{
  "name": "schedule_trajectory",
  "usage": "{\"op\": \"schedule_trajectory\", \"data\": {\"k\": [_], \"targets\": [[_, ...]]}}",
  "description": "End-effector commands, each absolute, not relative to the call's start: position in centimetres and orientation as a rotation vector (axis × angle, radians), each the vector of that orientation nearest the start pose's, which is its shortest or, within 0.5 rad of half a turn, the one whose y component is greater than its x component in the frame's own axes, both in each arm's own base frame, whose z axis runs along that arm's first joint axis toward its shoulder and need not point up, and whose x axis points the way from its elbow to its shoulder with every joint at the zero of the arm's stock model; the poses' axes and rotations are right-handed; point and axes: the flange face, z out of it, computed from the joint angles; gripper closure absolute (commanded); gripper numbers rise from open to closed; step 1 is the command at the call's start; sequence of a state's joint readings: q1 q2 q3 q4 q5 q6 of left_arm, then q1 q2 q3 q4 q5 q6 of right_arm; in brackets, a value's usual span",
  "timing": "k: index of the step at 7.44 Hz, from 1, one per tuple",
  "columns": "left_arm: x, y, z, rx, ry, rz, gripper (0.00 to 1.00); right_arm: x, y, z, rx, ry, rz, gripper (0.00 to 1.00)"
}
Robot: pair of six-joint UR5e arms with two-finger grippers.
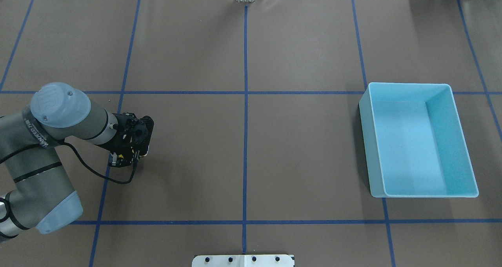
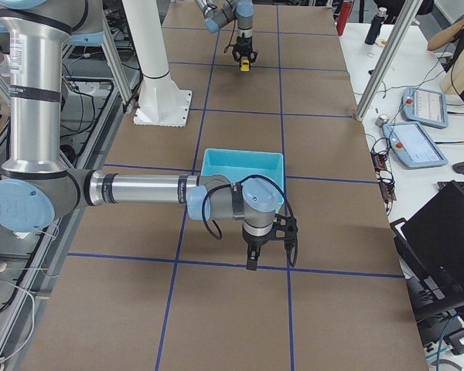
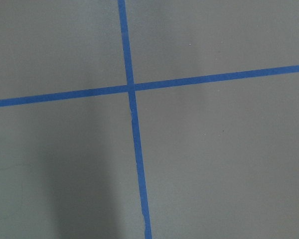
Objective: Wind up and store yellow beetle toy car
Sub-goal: 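Drag the held car backward along the table with the left gripper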
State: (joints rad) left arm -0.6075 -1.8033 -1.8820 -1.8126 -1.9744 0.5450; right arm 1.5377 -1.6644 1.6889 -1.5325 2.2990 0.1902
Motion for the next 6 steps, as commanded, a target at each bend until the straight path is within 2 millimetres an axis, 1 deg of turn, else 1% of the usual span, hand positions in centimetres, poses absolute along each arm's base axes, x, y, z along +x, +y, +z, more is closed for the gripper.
{"op": "schedule_trajectory", "data": {"k": [1,4,6], "targets": [[41.09,-39.88,37.86,0.736,0.611,1.564,1.00,5.08,-45.86,64.39,-0.022,-0.731,0.125,0.01],[41.13,-39.90,38.62,0.734,0.615,1.610,1.00,5.08,-45.85,64.47,-0.024,-0.731,0.126,0.01],[41.11,-40.01,38.76,0.747,0.603,1.638,1.00,4.82,-45.88,64.48,-0.026,-0.729,0.120,0.01]]}}
